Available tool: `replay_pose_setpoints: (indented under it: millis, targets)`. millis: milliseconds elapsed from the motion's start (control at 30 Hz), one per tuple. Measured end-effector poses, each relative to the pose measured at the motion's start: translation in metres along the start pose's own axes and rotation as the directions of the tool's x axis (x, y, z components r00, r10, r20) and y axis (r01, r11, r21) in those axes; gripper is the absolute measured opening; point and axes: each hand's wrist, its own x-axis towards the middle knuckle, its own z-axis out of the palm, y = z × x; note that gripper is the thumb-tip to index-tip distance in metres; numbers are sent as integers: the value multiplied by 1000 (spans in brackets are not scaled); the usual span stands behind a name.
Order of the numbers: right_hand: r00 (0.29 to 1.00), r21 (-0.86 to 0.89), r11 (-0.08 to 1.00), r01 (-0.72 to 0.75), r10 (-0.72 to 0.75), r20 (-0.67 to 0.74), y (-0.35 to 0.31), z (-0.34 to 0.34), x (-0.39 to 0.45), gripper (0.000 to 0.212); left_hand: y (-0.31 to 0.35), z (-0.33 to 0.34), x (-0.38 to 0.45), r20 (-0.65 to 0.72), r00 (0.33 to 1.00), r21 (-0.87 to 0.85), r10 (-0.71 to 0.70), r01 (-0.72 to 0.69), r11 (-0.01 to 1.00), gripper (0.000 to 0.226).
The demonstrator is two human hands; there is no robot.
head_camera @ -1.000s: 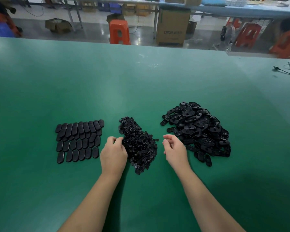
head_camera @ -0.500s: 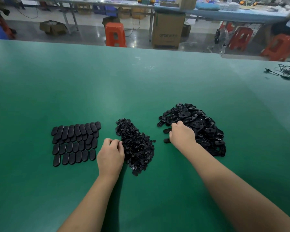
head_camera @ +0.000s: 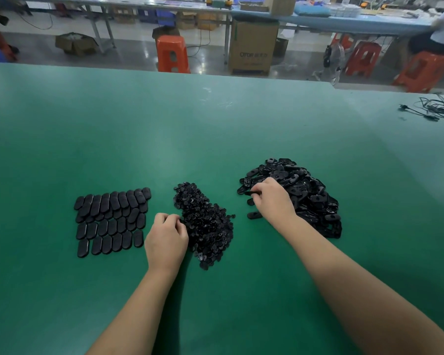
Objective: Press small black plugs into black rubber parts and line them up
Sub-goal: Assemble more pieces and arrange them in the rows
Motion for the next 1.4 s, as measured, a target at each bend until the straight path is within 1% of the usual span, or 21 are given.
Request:
replay_pose_setpoints:
  millis: [67,133,167,233,300,367,433,500,700,800,900,933,1100,1200,1267,1400]
  targets:
    - [997,149,989,6,6,-79,-7,-2,-2,18,0,0,0,7,1000,-3,-12,12,1000,14]
    - [994,307,952,-17,50,-99,-17,-3,-8,13,0,0,0,6,1000,-10,-16,16,1000,14]
    - [994,421,906,-43,81,-72,-22,-2,-13,12,0,0,0,4,1000,-13,-16,16,1000,14]
    - [992,634,765,-113,127,24,-29,2,-25,17,0,0,0,-1,1000,-19,-13,13,1000,13]
    - [983,763,622,-177,154,102,-34,9,-37,25,-1,0,0,-5,1000,-28,-11,11,1000,13]
    - [975,829,521,-205,180,128,-36,17,-47,28,0,-1,0,-6,1000,-37,-11,11,999,13]
    - [972,849,489,-198,209,107,-35,24,-55,21,0,-1,0,-11,1000,-41,-14,13,999,14]
    - [969,850,490,-192,231,86,-32,31,-60,14,-1,-1,0,-14,1000,-41,-19,18,999,14]
    - [959,813,543,-209,275,63,-28,49,-74,15,-3,0,1,-11,1000,-47,-28,27,999,12]
    - [960,809,555,-193,278,38,-28,56,-78,21,-4,2,1,-18,1000,-49,-24,24,999,15]
    - [963,788,588,-185,270,25,-28,59,-79,39,-5,2,1,-22,1000,-38,-3,2,999,15]
    - [962,786,590,-186,272,23,-29,59,-79,39,-5,2,1,-21,1000,-37,1,-1,999,14]
    - [950,816,543,-200,312,26,-29,56,-81,20,-3,-1,1,-3,1000,-34,9,-9,999,6]
    - [947,836,513,-196,321,25,-29,56,-81,10,-2,-4,2,-2,1000,-81,10,-10,997,4]
    - [945,831,523,-190,328,10,-31,55,-81,10,-2,-4,2,3,1000,-124,-3,3,992,4]
    - [948,827,536,-169,317,-11,-32,55,-82,14,-4,-4,2,10,1000,-140,27,-26,990,5]
